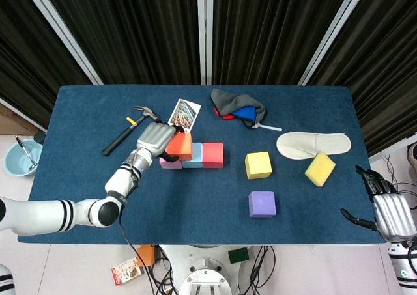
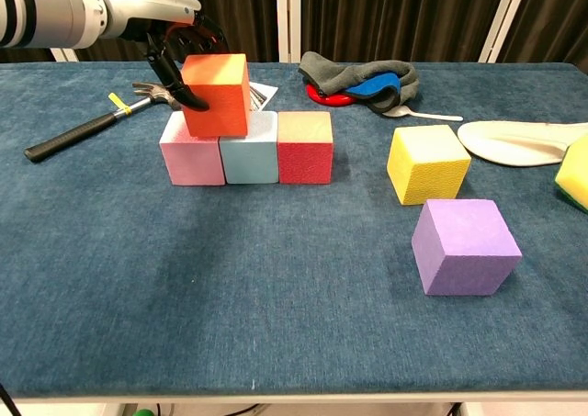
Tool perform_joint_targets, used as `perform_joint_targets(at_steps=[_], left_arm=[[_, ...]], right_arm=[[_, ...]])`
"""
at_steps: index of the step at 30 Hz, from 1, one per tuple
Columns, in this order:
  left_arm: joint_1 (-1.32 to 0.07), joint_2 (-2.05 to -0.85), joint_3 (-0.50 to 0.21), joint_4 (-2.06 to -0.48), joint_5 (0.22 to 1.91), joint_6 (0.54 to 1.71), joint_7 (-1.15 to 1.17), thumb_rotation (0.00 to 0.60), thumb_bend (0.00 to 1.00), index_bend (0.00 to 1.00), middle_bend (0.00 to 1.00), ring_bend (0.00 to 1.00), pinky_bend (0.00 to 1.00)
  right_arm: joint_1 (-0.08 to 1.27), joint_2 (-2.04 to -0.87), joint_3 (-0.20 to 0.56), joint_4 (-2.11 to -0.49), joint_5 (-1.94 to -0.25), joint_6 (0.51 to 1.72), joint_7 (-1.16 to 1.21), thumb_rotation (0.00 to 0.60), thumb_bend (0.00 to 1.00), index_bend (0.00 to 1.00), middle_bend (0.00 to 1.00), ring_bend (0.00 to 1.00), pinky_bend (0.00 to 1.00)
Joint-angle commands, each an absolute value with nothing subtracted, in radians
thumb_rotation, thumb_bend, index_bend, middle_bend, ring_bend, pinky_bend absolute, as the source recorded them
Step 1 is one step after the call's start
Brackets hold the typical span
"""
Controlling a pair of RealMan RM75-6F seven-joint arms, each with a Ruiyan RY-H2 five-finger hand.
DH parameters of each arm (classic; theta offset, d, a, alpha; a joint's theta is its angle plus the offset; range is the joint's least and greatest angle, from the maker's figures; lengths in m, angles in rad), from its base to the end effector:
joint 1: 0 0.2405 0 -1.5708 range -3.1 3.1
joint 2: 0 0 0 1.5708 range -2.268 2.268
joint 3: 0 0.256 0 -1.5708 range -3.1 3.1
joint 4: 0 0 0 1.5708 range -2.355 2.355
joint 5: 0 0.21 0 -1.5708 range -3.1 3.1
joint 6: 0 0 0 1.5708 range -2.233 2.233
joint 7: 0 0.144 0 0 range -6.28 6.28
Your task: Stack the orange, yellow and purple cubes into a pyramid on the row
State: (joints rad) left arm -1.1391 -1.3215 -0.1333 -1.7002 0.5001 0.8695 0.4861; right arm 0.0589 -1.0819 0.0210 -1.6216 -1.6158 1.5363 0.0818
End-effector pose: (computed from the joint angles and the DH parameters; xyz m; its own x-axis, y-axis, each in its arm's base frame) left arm -0.0728 0.3824 0.0240 0.4665 0.4051 0.7863 0.8774 -0.3248 -0.3531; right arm -0.3006 -0.1662 0.1660 0.3507 0.0035 0.9365 -0.9317 -0.0998 0.3493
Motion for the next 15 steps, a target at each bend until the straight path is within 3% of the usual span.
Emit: perform_joint_targets(at_steps=[1,15], left_arm=[[-1.142,-1.324,-0.132,-1.704,0.491,0.873,0.492,0.512,0.18,0.29,0.33,0.29,0.21],[-1.144,-1.334,-0.13,-1.694,0.487,0.872,0.492,0.5,0.18,0.29,0.32,0.29,0.21]], right_arm=[[0.059,-1.082,0.02,-1.62,-1.615,1.535,0.083,0.506,0.18,0.08,0.15,0.12,0.27],[0.058,-1.086,0.019,-1.612,-1.611,1.532,0.09,0.506,0.18,0.08,0.15,0.12,0.27]])
